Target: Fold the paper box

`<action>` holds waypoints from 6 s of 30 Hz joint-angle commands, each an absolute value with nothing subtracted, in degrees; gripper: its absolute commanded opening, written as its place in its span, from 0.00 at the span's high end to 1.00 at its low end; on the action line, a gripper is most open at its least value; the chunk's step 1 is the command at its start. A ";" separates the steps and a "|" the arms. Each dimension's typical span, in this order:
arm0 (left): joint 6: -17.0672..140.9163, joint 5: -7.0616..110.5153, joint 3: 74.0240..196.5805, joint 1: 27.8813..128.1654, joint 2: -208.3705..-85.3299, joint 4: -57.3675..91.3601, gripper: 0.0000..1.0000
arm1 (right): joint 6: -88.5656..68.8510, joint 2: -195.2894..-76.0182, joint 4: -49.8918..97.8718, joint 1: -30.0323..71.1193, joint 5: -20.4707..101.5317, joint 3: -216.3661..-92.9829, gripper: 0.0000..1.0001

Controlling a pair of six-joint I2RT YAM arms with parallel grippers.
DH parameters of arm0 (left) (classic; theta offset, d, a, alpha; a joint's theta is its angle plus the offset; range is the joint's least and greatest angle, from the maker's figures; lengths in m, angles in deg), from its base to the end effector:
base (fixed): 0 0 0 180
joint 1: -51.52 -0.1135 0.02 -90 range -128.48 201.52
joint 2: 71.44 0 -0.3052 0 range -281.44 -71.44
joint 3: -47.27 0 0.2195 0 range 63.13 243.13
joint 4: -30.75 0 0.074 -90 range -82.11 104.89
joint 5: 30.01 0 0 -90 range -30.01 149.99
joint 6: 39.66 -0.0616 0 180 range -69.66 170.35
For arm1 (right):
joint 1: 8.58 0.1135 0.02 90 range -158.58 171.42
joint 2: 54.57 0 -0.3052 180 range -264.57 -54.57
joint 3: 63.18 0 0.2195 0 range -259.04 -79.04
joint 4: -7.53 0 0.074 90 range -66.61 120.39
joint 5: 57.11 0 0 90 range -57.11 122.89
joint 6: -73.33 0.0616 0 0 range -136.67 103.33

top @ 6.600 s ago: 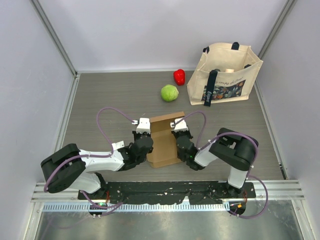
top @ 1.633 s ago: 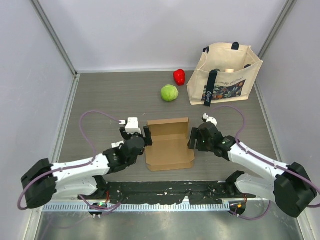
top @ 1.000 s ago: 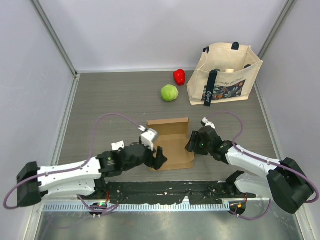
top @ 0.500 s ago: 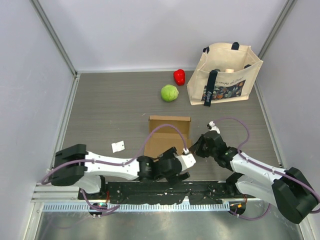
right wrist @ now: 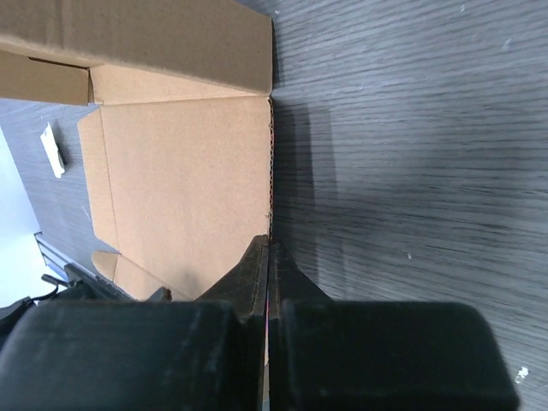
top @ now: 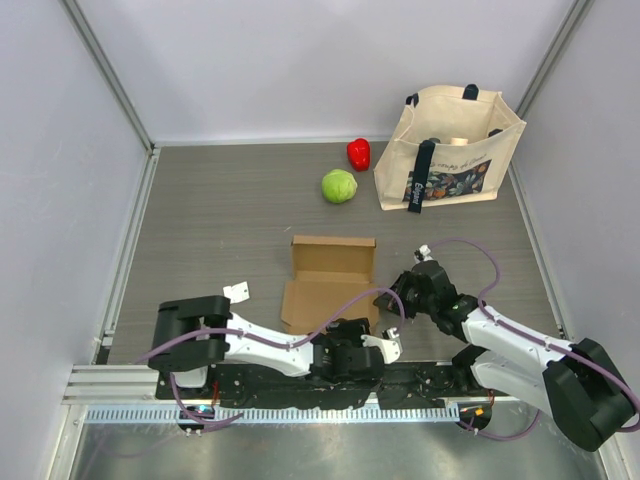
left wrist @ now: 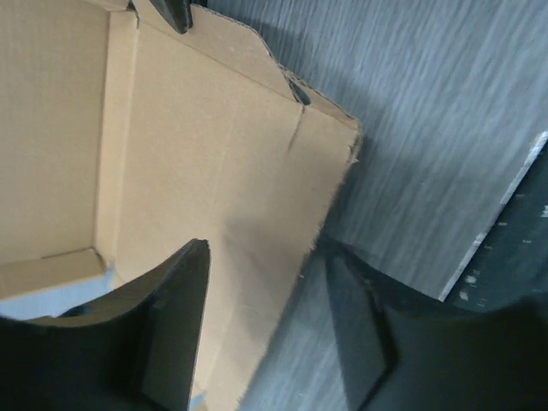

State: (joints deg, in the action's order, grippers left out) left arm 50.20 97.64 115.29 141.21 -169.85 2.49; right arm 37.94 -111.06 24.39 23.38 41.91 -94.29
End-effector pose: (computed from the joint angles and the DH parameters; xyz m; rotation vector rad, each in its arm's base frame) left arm 0.0393 -0.3176 0.1995 1.4713 1.7880 0.1023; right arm 0.1218 0.0874 0.1832 0.4036 2.4576 0.8984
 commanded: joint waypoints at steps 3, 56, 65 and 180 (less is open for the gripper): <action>47.53 107.88 115.61 142.93 -170.68 4.34 0.62 | 36.69 -108.37 26.02 22.88 44.58 -96.26 0.99; 149.66 76.60 142.23 87.73 -148.08 -50.94 1.00 | -16.41 -123.21 10.39 64.72 -3.93 -125.36 0.34; 147.56 75.64 140.48 87.03 -146.95 -48.22 0.97 | -18.17 -124.01 8.80 64.89 -9.83 -124.40 0.79; 126.44 58.69 114.29 62.25 -156.43 -40.66 0.12 | -10.52 -101.33 23.04 42.74 20.06 -113.93 0.99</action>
State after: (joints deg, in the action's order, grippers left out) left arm 119.40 62.25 113.41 62.03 -153.81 -39.28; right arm -10.08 -101.49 25.44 42.92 19.04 -111.44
